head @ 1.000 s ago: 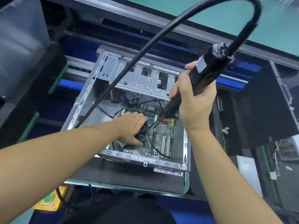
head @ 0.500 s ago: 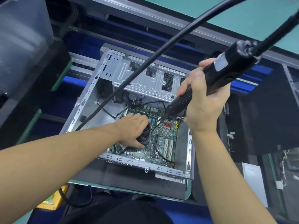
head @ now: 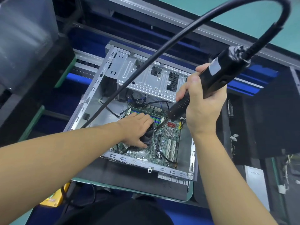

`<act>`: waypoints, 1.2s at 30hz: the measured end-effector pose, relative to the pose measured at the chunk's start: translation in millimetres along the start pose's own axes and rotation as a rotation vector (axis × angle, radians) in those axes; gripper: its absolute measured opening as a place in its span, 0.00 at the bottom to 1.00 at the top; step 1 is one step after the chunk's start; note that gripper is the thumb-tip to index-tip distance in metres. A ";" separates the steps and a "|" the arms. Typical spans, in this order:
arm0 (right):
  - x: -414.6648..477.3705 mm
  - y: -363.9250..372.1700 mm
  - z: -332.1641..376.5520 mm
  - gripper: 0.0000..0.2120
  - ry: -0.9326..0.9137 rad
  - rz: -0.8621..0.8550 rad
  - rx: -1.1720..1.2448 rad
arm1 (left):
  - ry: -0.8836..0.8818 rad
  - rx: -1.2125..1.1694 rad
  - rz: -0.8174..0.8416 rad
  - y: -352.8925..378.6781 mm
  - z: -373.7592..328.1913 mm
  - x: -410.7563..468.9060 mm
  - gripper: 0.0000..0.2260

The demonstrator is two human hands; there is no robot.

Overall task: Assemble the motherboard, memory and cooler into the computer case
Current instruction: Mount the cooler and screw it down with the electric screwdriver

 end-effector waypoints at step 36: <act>-2.0 13.0 -8.1 0.09 0.065 -0.146 -0.081 | -0.010 -0.050 0.025 1.6 0.7 1.9 0.45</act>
Point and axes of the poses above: each hand's wrist, its own x-axis towards the middle knuckle, its own y-axis out of the palm, z = x × y, the point moved 1 cm from there along x, towards the middle knuckle, and after that the axes turned 3 degrees about x, right-handed, at the moved point
